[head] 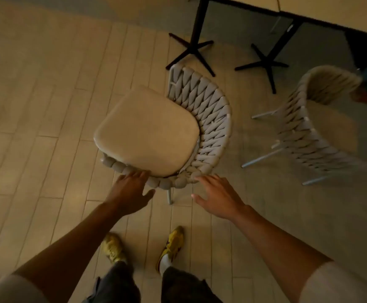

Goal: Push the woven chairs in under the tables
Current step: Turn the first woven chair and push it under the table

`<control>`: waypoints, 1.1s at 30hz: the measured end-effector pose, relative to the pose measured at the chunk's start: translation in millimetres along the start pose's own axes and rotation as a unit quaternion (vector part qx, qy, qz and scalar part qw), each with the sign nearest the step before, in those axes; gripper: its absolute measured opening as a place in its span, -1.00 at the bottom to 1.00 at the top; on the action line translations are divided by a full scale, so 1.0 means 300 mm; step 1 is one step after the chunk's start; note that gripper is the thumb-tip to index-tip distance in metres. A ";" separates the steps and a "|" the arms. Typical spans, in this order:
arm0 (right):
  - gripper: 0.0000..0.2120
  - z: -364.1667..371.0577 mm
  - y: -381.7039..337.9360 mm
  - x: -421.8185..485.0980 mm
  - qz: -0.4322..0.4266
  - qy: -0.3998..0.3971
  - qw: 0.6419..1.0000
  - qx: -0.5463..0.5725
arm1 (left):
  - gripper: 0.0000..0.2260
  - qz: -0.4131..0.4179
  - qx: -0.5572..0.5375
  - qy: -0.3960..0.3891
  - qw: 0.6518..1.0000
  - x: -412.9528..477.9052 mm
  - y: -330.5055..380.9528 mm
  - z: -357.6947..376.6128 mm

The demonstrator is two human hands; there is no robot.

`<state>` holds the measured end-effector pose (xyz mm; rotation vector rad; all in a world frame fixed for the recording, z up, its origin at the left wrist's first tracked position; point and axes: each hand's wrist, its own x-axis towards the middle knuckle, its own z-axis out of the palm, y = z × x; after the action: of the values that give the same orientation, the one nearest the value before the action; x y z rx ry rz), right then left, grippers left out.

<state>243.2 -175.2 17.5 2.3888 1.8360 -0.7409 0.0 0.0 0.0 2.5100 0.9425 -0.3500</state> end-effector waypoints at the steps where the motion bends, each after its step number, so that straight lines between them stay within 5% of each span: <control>1: -0.44 0.020 -0.002 0.023 -0.014 0.004 1.000 -0.003 | -0.41 0.001 0.001 0.005 1.000 0.017 -0.031 0.011; 12: -0.29 0.149 0.056 0.265 -0.076 -0.001 0.996 -0.056 | -0.13 0.038 0.086 -0.084 0.992 0.228 -0.220 0.124; 20: -0.28 0.159 0.244 0.440 -0.037 0.082 0.993 -0.078 | -0.60 0.081 0.150 -0.141 0.975 0.410 -0.196 0.246; 24: -0.40 0.103 0.382 0.579 0.048 0.189 0.979 -0.064 | -0.72 0.122 0.162 -0.155 0.967 0.448 -0.211 0.267; 28: -0.23 0.041 0.481 0.740 0.170 0.225 0.958 -0.053 | -0.70 0.140 0.159 -0.133 0.968 0.449 -0.212 0.274; 33: -0.04 -0.003 0.537 0.897 0.302 0.263 0.912 0.092 | -0.61 0.165 0.148 -0.118 0.968 0.453 -0.230 0.287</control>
<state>441.7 19.5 -127.4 3.2579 0.9988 -0.2186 46.8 81.7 -147.7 2.7504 0.3924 -0.7041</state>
